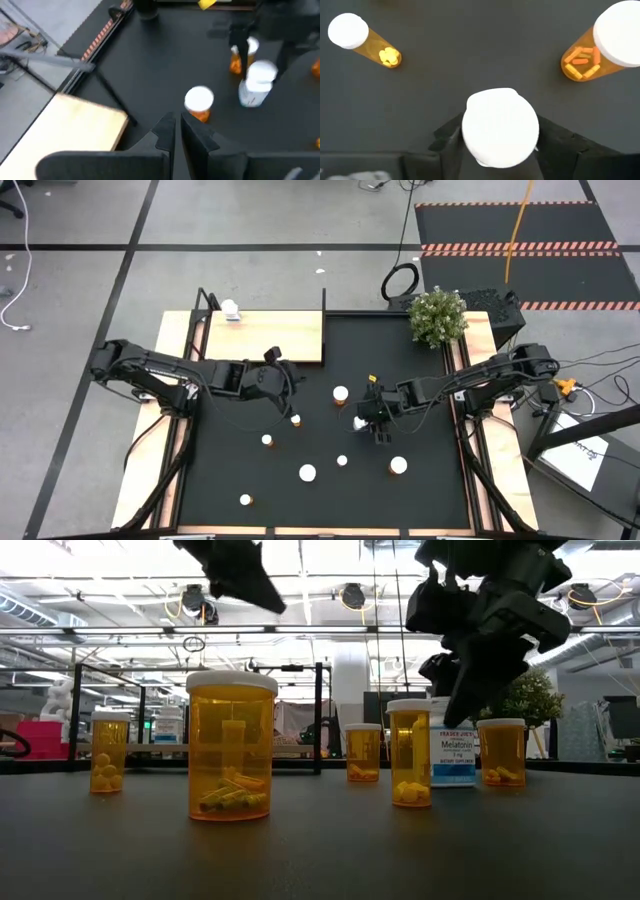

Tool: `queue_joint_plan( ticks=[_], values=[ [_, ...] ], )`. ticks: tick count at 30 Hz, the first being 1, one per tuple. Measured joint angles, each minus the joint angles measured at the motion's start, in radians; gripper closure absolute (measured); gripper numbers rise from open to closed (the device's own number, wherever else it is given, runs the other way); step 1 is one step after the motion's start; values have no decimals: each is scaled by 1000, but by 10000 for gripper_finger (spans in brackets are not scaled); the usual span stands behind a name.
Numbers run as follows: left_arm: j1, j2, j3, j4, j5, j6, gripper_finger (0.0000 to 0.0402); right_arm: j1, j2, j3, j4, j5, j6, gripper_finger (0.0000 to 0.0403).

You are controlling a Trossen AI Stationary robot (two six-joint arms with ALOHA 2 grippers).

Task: Pick and place medicine bottles onto shelf by color
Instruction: Put the white pill bottle on the shelf aligned with the other white pill bottle on the shelf

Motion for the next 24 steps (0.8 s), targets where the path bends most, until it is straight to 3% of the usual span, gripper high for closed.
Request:
queue_joint_plan(
  ticks=[5,10,14,24],
  values=[
    [-30,21,0,57,3,35,368,0,-3,2,-4,1,0,235],
    [-54,41,-1,132,4,53,361,-3,-44,41,-29,4,1,199],
    [-64,73,-2,194,53,45,317,-12,-82,104,-45,27,1,188],
    [-61,149,0,260,93,43,189,-10,-102,185,-102,62,-43,228]
  ],
)
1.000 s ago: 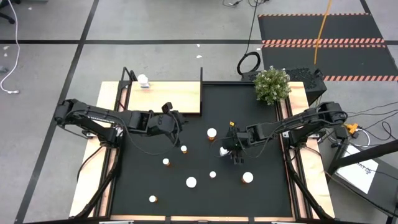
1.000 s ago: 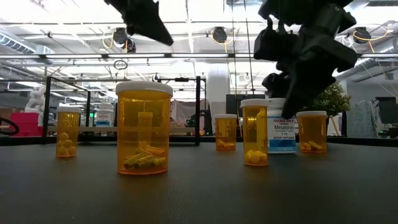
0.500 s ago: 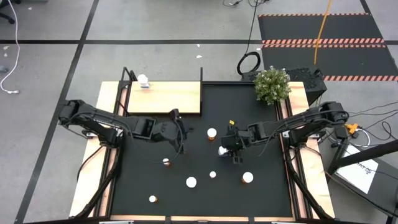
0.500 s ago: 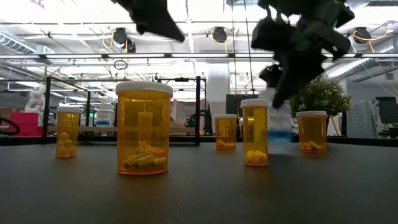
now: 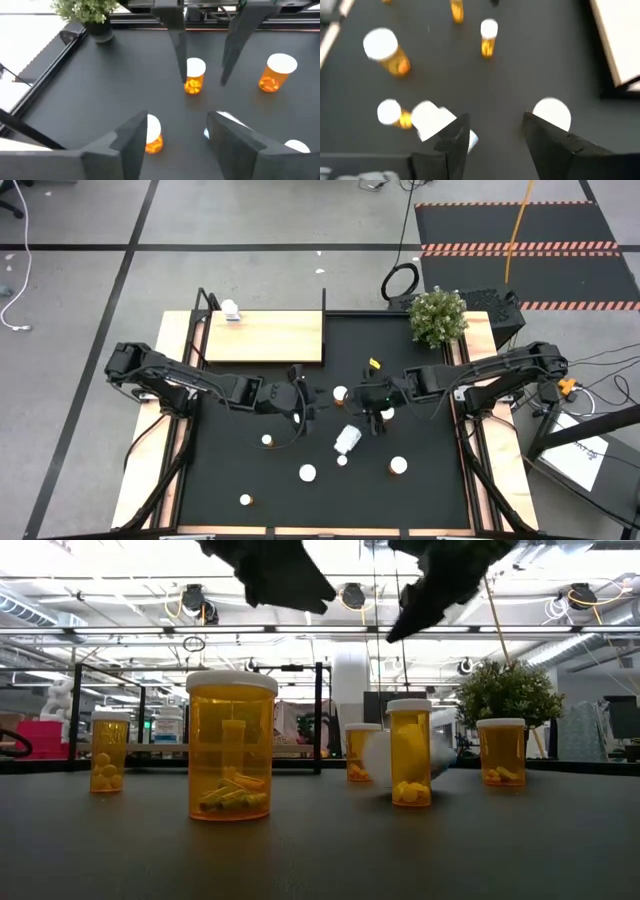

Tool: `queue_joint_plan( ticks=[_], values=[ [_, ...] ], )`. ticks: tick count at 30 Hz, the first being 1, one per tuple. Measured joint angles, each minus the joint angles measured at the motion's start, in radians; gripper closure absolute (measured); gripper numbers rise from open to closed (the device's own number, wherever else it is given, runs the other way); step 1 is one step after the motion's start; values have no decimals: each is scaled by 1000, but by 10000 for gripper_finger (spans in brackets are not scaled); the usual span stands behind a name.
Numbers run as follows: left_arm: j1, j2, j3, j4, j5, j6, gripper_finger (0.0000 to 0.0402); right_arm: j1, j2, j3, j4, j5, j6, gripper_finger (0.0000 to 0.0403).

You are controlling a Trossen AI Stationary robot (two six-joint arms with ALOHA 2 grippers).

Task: Pick and place medicine bottles onto shelf by color
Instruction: Put the white pill bottle on the shelf aligned with the other white pill bottle on the shelf

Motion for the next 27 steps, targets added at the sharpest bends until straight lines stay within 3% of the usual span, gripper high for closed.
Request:
queue_joint_plan(
  ticks=[7,20,27],
  values=[
    [-7,-6,-2,-34,0,-3,163,66,1,-53,-14,43,47,222],
    [-7,-5,-2,-27,0,-3,163,180,140,-90,146,43,-44,123],
    [-7,-5,-2,-28,0,0,163,150,194,-17,148,-119,-197,99]
  ],
)
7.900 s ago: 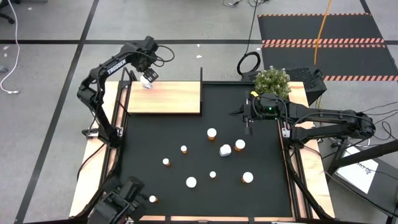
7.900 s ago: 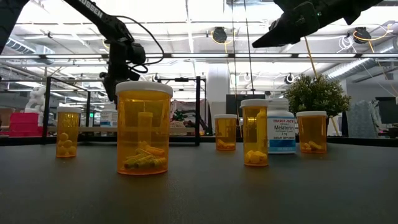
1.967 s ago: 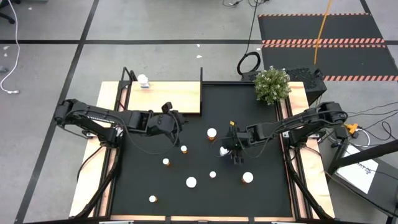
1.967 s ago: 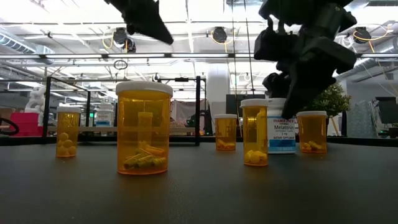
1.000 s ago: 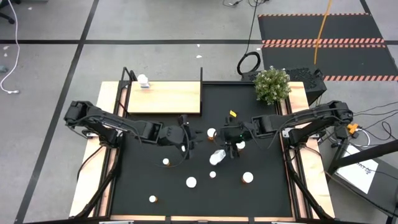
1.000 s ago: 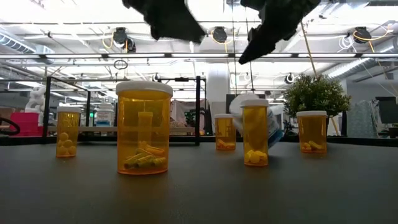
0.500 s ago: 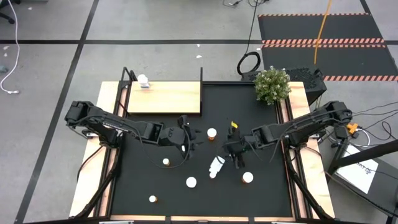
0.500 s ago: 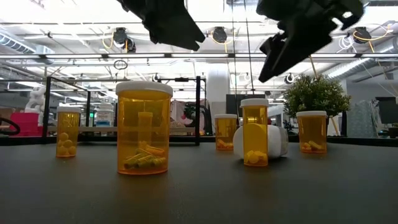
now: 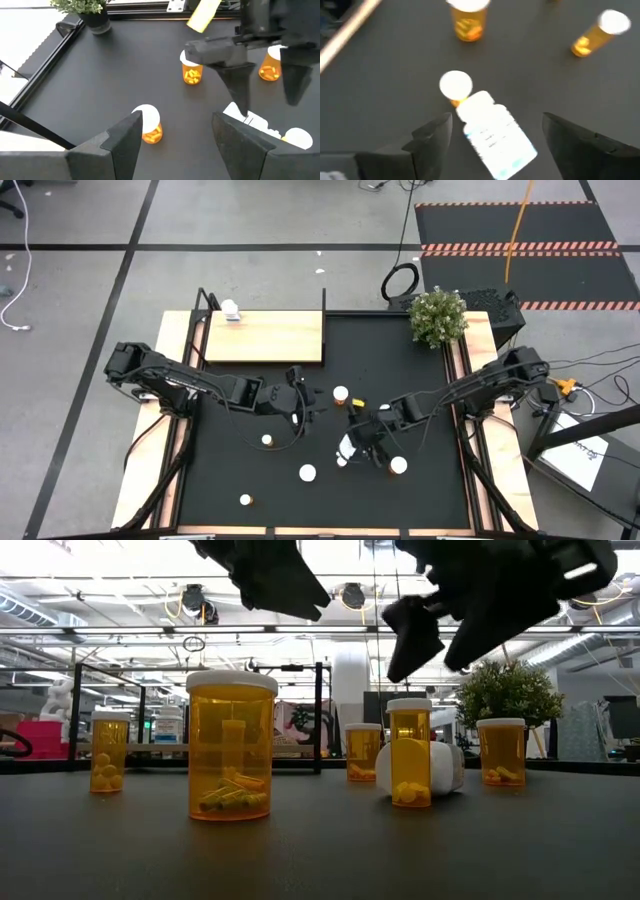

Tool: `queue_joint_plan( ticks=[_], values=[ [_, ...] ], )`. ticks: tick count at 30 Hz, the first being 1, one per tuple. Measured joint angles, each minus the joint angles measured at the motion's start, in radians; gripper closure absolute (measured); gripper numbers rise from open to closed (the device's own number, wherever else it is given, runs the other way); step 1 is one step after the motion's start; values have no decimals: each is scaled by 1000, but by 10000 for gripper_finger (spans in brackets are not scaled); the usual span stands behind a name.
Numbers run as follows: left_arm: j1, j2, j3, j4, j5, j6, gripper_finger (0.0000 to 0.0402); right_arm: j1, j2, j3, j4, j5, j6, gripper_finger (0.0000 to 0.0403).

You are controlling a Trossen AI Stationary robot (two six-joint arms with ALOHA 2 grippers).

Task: Pick and place medicine bottles onto shelf by color
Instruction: Put the white pill bottle on the shelf aligned with the other white pill bottle on the shelf

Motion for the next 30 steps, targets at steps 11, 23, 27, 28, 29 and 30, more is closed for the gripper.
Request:
queue_joint_plan(
  ticks=[11,23,27,28,29,30],
  values=[
    [0,0,0,-9,0,17,163,-60,198,123,-120,-125,-217,95],
    [0,0,0,-55,-2,-1,163,-98,282,139,-180,-144,-325,107],
    [-3,0,0,-60,-2,-5,163,-104,282,139,-173,-143,-320,135],
    [-6,0,0,-60,-2,-5,163,-104,279,139,-175,-139,-311,143],
    [-9,0,0,-59,-2,-1,163,-104,274,139,-178,-124,-301,150],
    [-14,0,0,-58,-2,4,163,-104,269,139,-183,-117,-297,156]
  ],
)
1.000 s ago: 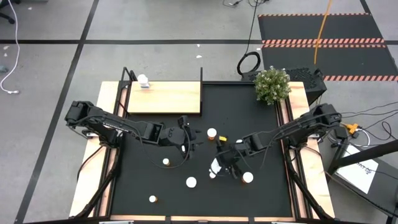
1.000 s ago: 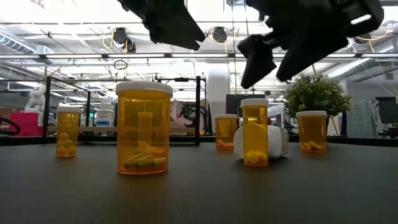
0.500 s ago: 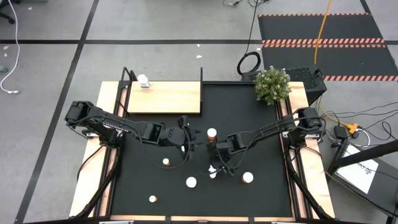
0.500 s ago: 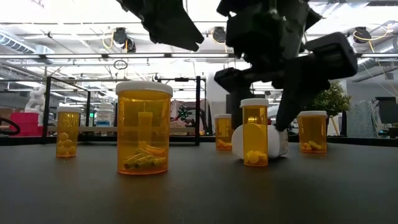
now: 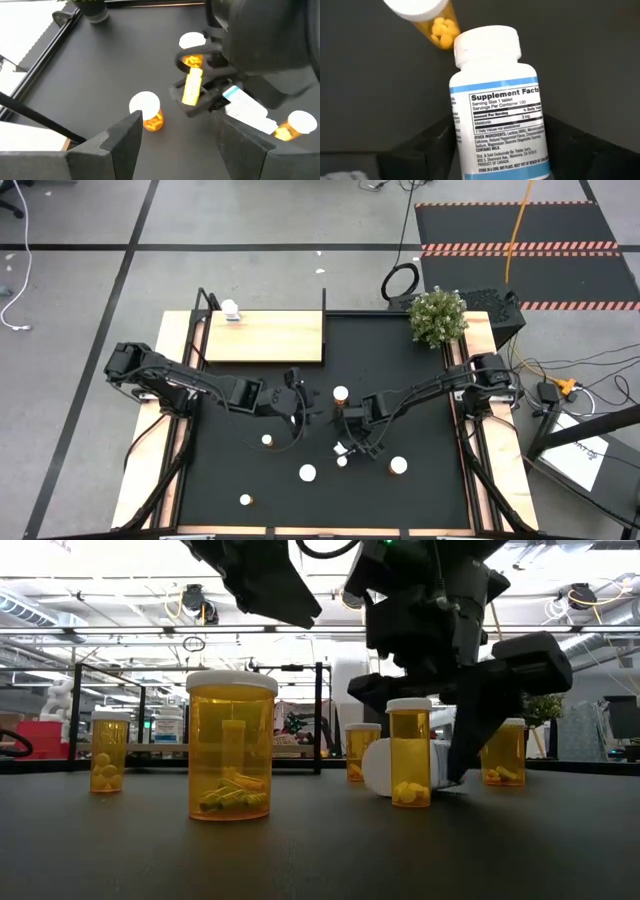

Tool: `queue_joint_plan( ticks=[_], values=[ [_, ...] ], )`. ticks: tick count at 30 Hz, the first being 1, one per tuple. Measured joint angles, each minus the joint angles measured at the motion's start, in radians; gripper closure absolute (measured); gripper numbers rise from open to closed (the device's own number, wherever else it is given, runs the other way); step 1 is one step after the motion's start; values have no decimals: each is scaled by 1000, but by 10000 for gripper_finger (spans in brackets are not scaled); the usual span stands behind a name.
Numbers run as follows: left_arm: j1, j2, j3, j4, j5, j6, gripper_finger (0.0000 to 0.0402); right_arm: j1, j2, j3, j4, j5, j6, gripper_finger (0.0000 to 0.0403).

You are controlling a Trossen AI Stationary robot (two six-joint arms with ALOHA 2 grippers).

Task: Pick and place medicine bottles onto shelf by color
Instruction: Put the white pill bottle on the shelf aligned with the other white pill bottle on the shelf

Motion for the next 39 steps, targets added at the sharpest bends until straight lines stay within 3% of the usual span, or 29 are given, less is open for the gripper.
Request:
queue_joint_plan(
  ticks=[12,21,26,31,34,39],
  values=[
    [-105,-38,0,14,-87,230,163,-5,-252,-5,-60,-5,156,165],
    [-210,-40,4,98,-114,346,162,-66,-474,-144,180,-9,266,168],
    [-214,-38,94,-7,-114,330,159,-135,-509,-184,246,-26,358,167],
    [-193,-27,168,-78,-114,383,123,-208,-506,-230,331,-186,359,168],
    [-169,-24,174,-75,-108,442,94,-252,-504,-261,402,-346,365,168],
    [-117,-22,174,-39,-8,491,65,-300,-504,-296,546,-535,414,168]
  ],
)
